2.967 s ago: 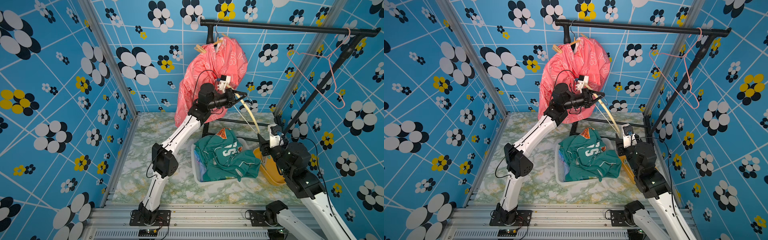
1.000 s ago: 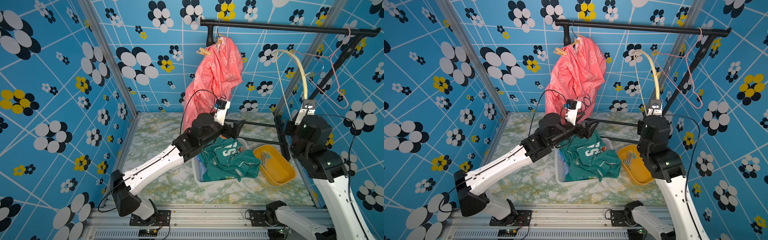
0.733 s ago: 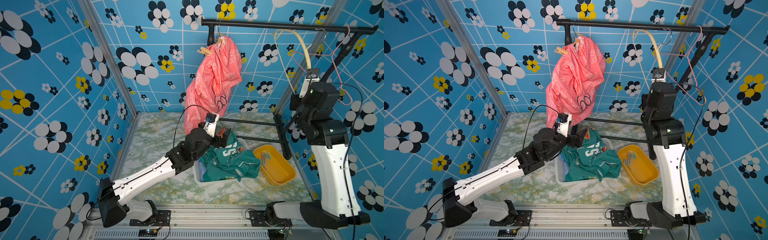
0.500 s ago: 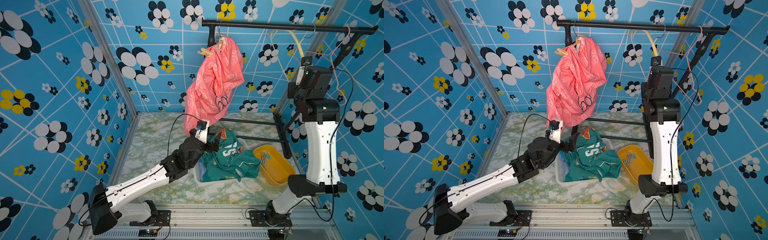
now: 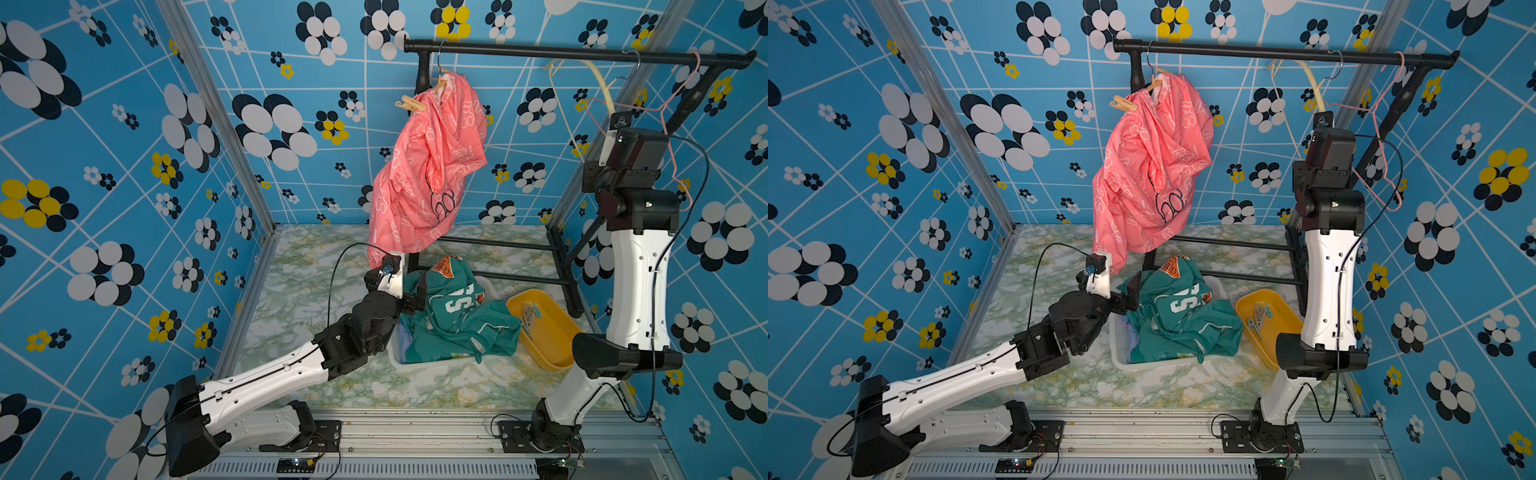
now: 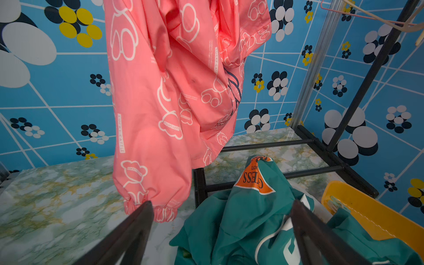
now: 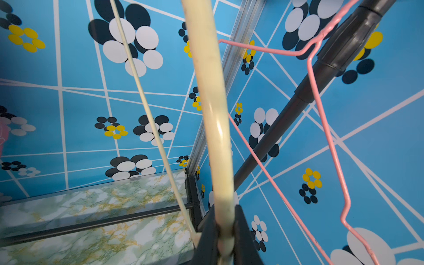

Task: Remove the clothespins securing jackets to the hanger
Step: Place the hanger at the clothesline.

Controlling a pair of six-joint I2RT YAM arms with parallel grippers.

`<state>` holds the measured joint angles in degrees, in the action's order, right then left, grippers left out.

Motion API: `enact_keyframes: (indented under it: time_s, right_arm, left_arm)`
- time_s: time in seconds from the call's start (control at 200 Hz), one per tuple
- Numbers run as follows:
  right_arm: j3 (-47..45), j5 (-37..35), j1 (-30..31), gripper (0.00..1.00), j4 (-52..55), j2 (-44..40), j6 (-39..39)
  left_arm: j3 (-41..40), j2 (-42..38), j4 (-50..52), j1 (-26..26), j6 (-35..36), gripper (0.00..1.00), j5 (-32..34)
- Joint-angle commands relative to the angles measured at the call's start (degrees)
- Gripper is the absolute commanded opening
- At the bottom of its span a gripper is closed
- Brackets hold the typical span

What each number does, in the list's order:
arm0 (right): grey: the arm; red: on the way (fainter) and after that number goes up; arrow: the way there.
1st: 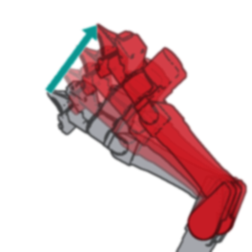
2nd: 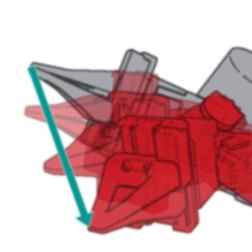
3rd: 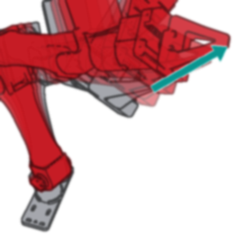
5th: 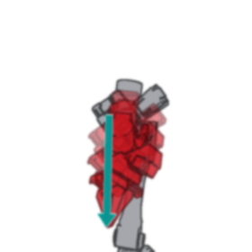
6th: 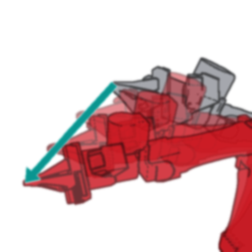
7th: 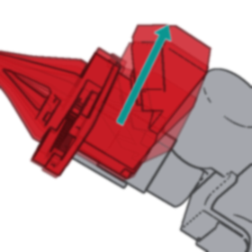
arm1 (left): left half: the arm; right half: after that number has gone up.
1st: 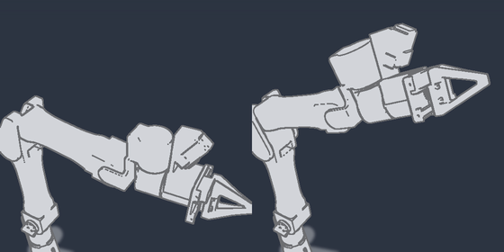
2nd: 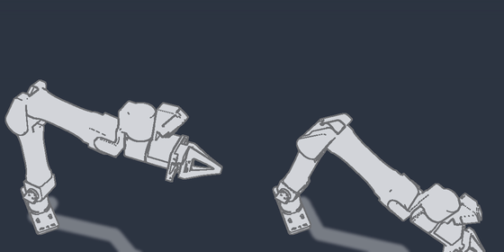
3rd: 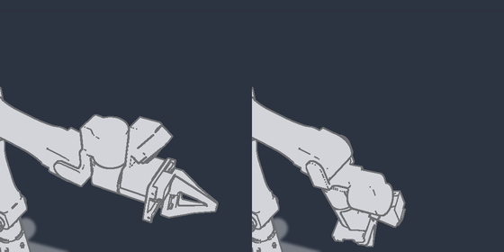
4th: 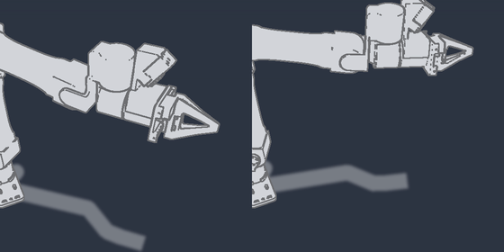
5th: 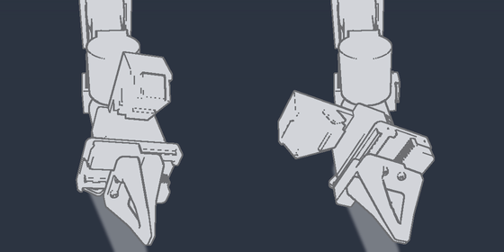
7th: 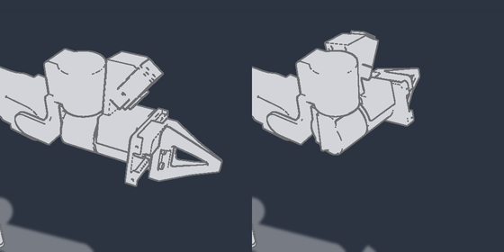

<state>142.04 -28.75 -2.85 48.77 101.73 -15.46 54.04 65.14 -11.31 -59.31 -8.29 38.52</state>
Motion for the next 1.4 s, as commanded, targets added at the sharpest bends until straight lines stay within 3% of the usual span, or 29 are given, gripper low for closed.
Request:
enact_keyframes:
  time_s: [0.0,0.21,0.5,0.715,0.924,1.034,1.134,1.214,1.274,1.394]
  right_arm:
    - [0.5,1.0,-0.2,0.00,-4.2,-0.3,-0.5]
    - [12.6,5.6,-1.3,0.00,3.3,8.3,-4.0]
    - [11.6,11.2,-5.6,0.00,6.0,11.5,-1.9]
    - [0.0,5.0,-6.4,0.00,1.9,6.9,-1.2]
    - [-11.9,4.8,-13.5,0.00,-2.4,-1.1,7.8]
    - [-18.7,8.5,-17.2,0.00,-5.3,-6.0,10.9]
    - [-24.0,11.7,-17.5,0.34,-7.9,-10.0,10.8]
    - [-27.1,14.2,-17.5,0.53,-8.9,-13.3,12.1]
    - [-30.3,17.3,-17.5,0.61,-10.5,-16.1,13.3]
    - [-38.5,22.1,-17.5,0.64,-15.8,-23.9,16.3]
  left_arm:
    - [-0.4,-0.7,-0.1,-0.3,0.9,0.94,2.9]
    - [-0.3,0.3,-0.6,-0.8,0.3,0.95,2.9]
    - [-0.3,0.6,-0.5,-1.2,0.3,0.95,3.8]
    - [0.4,0.6,-0.9,-1.7,3.7,0.95,5.3]
    - [-0.4,-3.3,-6.8,-3.0,15.6,0.95,5.1]
    - [1.7,-3.7,-9.6,-2.9,23.6,0.96,4.2]
    - [4.8,-2.8,-14.3,-2.8,33.5,0.96,2.7]
    - [7.2,-1.9,-20.0,-2.7,40.5,0.97,1.7]
    - [9.6,-1.1,-22.1,-1.8,43.3,0.98,-0.5]
    - [15.2,1.9,-20.9,3.6,41.5,0.98,-6.5]
